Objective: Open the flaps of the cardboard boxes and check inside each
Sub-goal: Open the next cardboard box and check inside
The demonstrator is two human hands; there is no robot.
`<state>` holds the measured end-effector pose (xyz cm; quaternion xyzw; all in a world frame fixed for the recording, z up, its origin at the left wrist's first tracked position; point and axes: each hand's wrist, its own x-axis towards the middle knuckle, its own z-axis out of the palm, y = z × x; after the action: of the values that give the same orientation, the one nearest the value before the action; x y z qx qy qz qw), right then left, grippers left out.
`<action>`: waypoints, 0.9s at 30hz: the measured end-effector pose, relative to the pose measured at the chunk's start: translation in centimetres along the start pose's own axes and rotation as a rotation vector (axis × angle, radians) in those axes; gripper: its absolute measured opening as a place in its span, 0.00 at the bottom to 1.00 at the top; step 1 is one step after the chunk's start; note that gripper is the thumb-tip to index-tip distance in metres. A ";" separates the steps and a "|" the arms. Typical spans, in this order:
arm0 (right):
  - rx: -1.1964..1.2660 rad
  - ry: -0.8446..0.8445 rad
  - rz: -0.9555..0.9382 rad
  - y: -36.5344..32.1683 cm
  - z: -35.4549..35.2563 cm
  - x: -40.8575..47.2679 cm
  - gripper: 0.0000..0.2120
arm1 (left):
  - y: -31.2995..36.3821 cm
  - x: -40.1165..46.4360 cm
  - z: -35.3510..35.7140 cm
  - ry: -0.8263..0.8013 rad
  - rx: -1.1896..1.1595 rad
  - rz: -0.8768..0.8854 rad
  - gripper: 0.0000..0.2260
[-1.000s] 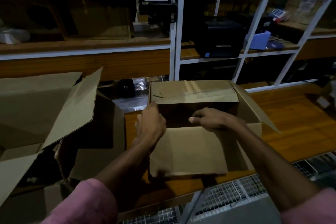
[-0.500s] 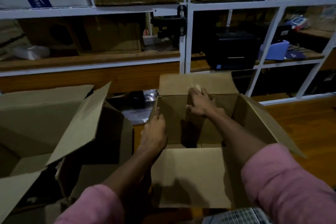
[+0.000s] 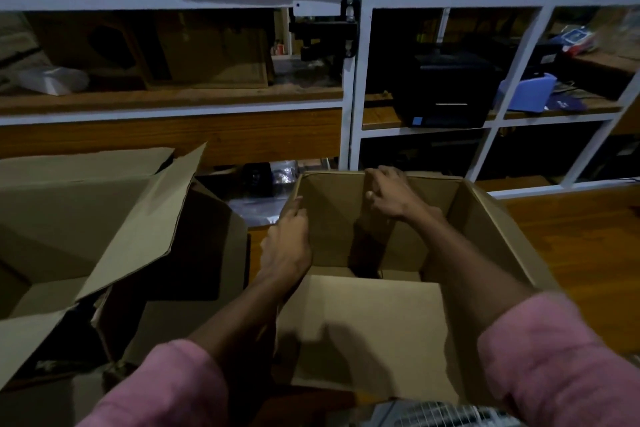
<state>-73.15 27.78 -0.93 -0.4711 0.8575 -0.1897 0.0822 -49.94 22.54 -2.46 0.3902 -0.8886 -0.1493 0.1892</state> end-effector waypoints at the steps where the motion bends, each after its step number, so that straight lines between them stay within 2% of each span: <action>1: -0.019 0.005 0.000 0.4 -0.4 -1.0 0.28 | -0.1 0.0 0.0 0.006 -0.016 0.000 0.16; 4: -0.076 0.016 0.051 1.8 -1.9 -5.3 0.27 | -0.4 0.1 -0.1 0.032 -0.084 -0.022 0.14; 7: -0.175 0.022 0.091 4.2 -3.5 -9.4 0.23 | -0.1 0.0 -0.4 0.128 -0.136 -0.003 0.10; 12: -0.208 0.200 0.149 6.7 -4.5 -15.5 0.19 | 0.1 -2.5 -0.3 0.336 -0.199 0.214 0.12; 15: -0.089 0.279 0.170 8.6 -3.4 -18.8 0.31 | -1.1 -5.5 1.2 0.285 -0.129 0.347 0.19; 17: 0.010 0.336 0.135 9.7 -2.3 -20.4 0.37 | -2.0 -7.2 2.2 0.243 -0.053 0.329 0.25; 19: 0.087 0.380 0.114 10.2 -1.3 -21.6 0.37 | -2.9 -8.3 2.8 0.203 0.005 0.273 0.31; 22: 0.122 0.418 0.061 9.9 -0.1 -23.2 0.36 | -4.0 -10.1 3.9 0.176 0.075 0.333 0.43; 24: 0.136 0.396 0.029 10.1 0.7 -24.1 0.42 | -4.7 -11.1 4.6 0.163 0.124 0.376 0.51; 27: 0.121 0.375 -0.046 10.7 1.6 -25.0 0.50 | -5.4 -11.9 5.4 0.134 0.220 0.462 0.56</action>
<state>-67.42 53.52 -7.68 -0.4410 0.8339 -0.3272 -0.0550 -41.52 28.62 -12.05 0.2041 -0.9505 0.0216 0.2332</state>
